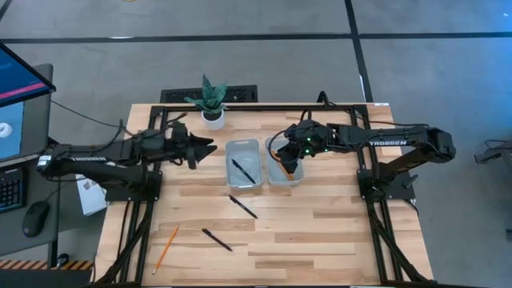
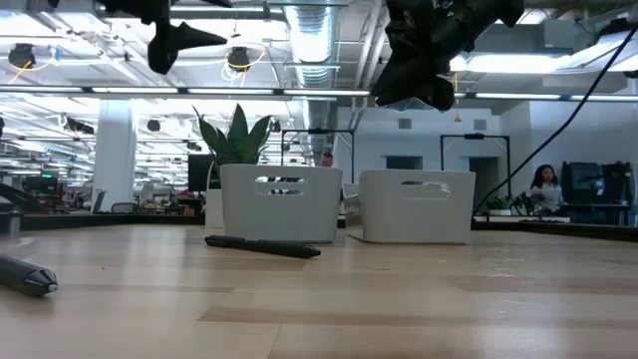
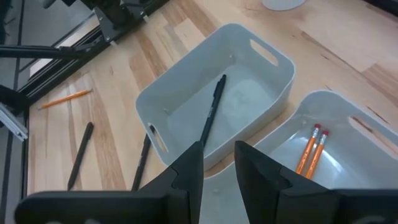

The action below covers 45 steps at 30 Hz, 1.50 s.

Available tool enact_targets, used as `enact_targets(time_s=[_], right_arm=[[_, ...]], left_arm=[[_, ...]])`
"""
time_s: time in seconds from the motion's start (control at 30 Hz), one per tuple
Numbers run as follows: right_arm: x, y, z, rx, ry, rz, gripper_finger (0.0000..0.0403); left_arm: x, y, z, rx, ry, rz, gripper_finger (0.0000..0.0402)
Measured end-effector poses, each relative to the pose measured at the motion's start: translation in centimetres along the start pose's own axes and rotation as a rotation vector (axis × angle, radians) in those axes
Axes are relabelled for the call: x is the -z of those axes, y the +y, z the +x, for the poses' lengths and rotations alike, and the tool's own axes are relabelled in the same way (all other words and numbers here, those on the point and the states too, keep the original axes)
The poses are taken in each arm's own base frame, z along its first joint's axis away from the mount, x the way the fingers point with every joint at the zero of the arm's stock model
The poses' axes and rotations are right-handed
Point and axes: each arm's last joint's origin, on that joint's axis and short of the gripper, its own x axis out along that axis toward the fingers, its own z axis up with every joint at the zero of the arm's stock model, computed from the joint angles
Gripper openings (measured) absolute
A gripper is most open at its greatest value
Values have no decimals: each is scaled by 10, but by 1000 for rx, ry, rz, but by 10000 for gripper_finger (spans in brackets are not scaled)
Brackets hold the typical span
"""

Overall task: Sort pens & pencils
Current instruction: Put the top black pen into the left gray bin

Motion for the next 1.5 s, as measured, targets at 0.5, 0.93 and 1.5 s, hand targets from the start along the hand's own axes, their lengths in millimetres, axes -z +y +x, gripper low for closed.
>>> enact_targets(time_s=[0.5, 0.93, 1.5], right_arm=[[2, -1, 0, 8, 16, 1, 113], [9, -4, -1, 45, 96, 7, 113], [11, -1, 0, 45, 97, 181, 113]], left_arm=[[-4, -50, 52, -370, 399, -62, 233], [3, -87, 61, -272, 481, 21, 233], [33, -111, 35, -273, 518, 107, 233]])
